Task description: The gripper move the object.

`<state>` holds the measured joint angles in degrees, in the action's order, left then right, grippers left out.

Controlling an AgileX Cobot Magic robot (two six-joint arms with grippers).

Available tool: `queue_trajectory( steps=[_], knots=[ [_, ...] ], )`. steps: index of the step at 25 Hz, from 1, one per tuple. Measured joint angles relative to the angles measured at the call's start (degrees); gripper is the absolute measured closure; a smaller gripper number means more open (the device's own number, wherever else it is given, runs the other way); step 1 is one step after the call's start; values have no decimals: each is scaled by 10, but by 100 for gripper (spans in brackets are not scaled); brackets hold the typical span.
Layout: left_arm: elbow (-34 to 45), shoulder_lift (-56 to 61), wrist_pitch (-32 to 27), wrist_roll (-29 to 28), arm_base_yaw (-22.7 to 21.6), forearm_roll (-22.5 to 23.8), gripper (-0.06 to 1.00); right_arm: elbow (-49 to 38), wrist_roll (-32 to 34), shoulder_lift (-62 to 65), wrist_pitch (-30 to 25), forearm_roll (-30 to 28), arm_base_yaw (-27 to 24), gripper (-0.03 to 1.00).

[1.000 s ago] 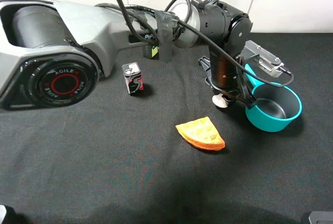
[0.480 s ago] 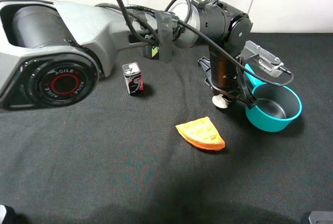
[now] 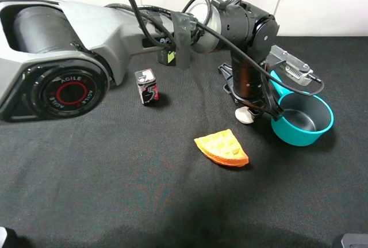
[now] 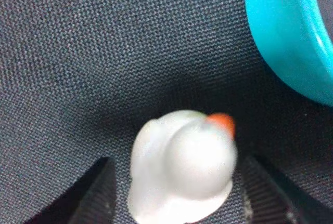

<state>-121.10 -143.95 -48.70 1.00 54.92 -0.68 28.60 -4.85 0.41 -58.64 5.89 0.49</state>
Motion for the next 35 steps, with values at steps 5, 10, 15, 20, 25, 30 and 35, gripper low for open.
queue_trajectory(
  steps=[5,10,15,20,25,30,35],
  knots=[
    [0,0,0,-5,0,0,28,0,0,0,0,0,0,27],
    [0,0,0,-10,1,0,19,0,0,0,0,0,0,27],
    [0,0,-2,-15,2,0,15,0,0,0,0,0,0,27],
    [-2,4,-32,-26,2,7,15,0,0,0,0,0,0,27],
    [-34,15,-106,-43,2,44,15,0,0,0,0,0,0,27],
    [-82,28,-171,-45,2,62,15,0,0,0,0,0,0,27],
    [-97,70,-186,-45,2,62,15,0,0,0,0,0,0,27]
  ],
)
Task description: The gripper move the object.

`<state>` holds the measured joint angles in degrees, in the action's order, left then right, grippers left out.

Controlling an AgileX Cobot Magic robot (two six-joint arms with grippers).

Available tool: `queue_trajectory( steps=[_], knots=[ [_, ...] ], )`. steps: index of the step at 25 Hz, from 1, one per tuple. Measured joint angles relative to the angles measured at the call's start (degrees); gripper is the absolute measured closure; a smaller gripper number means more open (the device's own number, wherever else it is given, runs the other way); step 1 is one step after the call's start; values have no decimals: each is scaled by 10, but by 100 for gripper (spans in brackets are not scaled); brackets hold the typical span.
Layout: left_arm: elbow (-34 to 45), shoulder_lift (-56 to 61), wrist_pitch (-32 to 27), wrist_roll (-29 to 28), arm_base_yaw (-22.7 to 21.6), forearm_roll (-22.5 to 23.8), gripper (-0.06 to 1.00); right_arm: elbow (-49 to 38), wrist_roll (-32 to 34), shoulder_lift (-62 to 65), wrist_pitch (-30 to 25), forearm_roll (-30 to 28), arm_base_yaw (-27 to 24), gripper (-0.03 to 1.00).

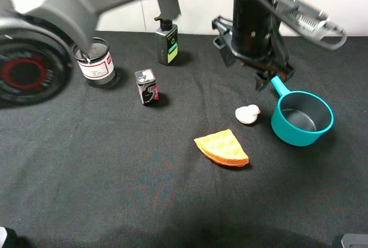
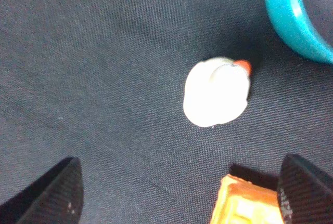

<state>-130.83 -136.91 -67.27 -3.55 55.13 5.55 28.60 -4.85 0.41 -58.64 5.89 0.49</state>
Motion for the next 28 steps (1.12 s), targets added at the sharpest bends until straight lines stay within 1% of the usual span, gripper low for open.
queue_trajectory(
  steps=[8,14,18,22,26,28],
  knots=[
    [0,79,-3,1,0,-1,15,0,0,0,0,0,0,27],
    [0,127,-4,21,0,-6,15,0,0,0,0,0,0,27],
    [8,161,-4,24,0,-11,15,0,0,0,0,0,0,27],
    [58,207,-4,25,0,-4,15,0,0,0,0,0,0,27],
    [143,266,-4,22,-4,24,15,0,0,0,0,0,0,27],
    [191,299,-3,15,-14,26,15,0,0,0,0,0,0,27]
  ],
)
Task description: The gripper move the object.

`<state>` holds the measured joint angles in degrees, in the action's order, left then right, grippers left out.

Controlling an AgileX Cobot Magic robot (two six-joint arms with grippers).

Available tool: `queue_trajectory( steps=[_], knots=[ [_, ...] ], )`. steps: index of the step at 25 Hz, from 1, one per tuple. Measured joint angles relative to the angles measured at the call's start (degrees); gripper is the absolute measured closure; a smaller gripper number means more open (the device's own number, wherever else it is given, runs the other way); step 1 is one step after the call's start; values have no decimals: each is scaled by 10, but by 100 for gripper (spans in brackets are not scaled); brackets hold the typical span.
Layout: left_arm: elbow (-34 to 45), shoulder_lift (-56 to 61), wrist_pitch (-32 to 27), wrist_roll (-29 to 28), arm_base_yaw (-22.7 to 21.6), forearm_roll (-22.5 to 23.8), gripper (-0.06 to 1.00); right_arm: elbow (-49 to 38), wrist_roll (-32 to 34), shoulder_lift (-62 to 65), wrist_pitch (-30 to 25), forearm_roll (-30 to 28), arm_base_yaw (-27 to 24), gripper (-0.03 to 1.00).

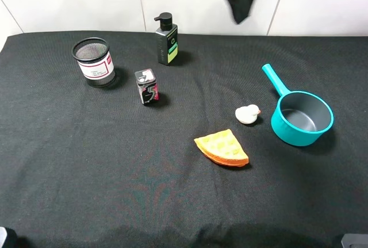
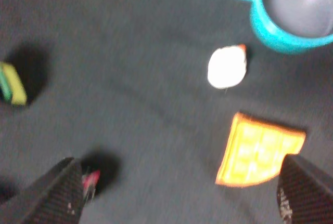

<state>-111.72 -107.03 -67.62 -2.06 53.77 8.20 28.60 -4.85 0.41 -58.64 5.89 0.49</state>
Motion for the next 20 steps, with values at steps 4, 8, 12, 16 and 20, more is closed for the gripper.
queue_trajectory(
  steps=[4,8,12,16,20],
  knots=[
    [115,76,1,-14,-31,4,15,0,0,0,0,0,0,27],
    [234,164,1,-26,-60,8,15,0,0,0,0,0,0,27],
    [351,265,1,-36,-95,8,15,0,0,0,0,0,0,27],
    [472,380,1,-40,-134,9,15,0,0,0,0,0,0,27],
    [587,501,2,-40,-161,10,15,0,0,0,0,0,0,27]
  ],
)
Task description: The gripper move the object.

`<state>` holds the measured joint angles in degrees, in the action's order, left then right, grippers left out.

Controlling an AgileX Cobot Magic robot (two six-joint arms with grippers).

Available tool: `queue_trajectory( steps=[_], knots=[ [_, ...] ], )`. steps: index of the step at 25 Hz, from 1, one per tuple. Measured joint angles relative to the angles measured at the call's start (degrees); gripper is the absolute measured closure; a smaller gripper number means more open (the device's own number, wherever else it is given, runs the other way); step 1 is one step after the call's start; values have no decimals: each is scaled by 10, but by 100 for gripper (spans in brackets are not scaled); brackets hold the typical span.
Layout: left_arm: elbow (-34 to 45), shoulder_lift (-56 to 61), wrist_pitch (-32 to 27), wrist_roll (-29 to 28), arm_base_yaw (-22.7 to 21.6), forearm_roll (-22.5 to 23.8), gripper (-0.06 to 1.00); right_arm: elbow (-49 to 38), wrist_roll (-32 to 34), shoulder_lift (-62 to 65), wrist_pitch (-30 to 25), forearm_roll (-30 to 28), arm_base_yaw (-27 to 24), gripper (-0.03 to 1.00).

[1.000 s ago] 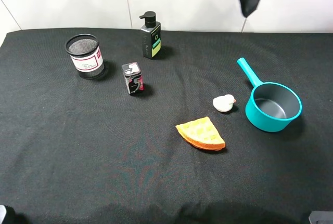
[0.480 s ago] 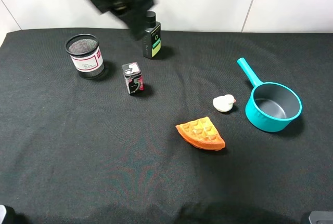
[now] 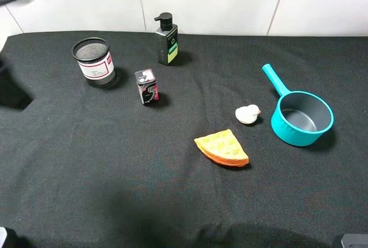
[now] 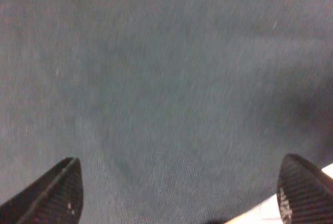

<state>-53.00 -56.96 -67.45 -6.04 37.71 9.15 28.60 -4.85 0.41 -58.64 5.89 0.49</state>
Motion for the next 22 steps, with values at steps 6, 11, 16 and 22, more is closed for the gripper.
queue_trajectory(
  steps=[6,11,16,22],
  knots=[
    [121,206,0,5,-4,-26,15,0,0,0,0,0,0,27],
    [189,350,5,33,-4,-67,15,0,0,0,0,0,0,27],
    [225,451,11,46,-4,-92,15,0,0,0,0,0,0,27],
    [228,481,18,51,-4,-96,15,0,0,0,0,0,0,27]
  ],
)
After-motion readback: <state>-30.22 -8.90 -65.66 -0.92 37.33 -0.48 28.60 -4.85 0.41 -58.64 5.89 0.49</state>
